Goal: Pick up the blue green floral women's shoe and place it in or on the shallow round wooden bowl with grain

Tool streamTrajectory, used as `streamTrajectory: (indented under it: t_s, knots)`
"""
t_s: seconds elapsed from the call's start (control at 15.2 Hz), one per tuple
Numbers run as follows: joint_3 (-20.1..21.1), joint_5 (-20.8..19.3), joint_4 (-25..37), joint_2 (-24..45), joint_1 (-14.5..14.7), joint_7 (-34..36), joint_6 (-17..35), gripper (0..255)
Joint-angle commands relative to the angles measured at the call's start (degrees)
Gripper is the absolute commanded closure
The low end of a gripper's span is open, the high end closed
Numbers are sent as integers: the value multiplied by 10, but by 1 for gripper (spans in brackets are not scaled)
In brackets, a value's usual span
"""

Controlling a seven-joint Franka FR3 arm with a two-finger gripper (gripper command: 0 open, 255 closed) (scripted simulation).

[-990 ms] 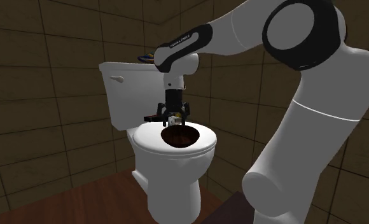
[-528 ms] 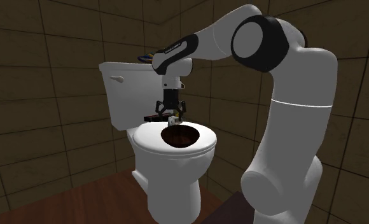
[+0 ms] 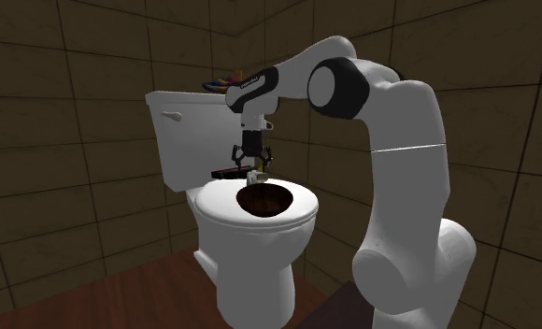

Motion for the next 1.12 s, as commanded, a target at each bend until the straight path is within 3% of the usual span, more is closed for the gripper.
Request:
streamTrajectory:
  t_s: [0.0,0.07,0.59,1.06]
  knots:
    - [-8,-1,56,39,-6,23,-12,0]
    - [-11,-1,75,52,-8,30,-16,0]
    - [-10,0,13,49,-6,29,43,0]
    - [-10,0,14,49,-6,29,43,0]
